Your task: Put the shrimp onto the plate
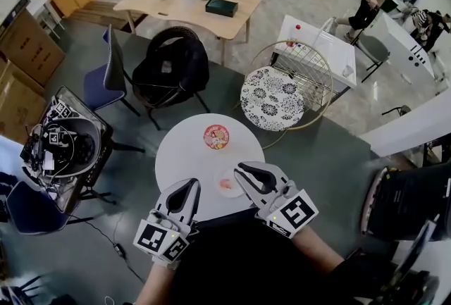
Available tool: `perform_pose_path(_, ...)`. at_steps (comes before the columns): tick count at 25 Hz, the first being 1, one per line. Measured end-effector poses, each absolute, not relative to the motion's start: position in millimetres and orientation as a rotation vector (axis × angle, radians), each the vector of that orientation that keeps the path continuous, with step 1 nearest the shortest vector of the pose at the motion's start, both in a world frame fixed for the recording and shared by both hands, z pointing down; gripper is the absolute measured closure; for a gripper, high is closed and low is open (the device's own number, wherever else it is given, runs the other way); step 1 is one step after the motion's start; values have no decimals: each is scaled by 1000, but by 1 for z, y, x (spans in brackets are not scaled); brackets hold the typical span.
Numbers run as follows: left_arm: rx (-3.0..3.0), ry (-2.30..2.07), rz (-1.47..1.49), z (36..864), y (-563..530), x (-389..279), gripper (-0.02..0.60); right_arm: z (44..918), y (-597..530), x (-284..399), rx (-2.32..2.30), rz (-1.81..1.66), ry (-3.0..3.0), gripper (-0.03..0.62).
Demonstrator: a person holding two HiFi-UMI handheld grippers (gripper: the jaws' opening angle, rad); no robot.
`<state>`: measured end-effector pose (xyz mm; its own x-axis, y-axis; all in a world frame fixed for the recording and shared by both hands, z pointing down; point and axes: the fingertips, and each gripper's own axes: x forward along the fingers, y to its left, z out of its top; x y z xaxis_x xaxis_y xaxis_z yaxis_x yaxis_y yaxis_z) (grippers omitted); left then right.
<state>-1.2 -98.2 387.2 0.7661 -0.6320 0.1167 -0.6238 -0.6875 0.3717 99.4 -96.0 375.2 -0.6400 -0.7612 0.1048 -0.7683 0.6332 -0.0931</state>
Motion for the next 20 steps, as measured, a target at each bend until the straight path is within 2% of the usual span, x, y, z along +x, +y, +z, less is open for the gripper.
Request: perform_pose_path(20, 2531, -978, -33, 390, -97, -2, 575, 391, -97, 100, 1265, 272, -2780, 537)
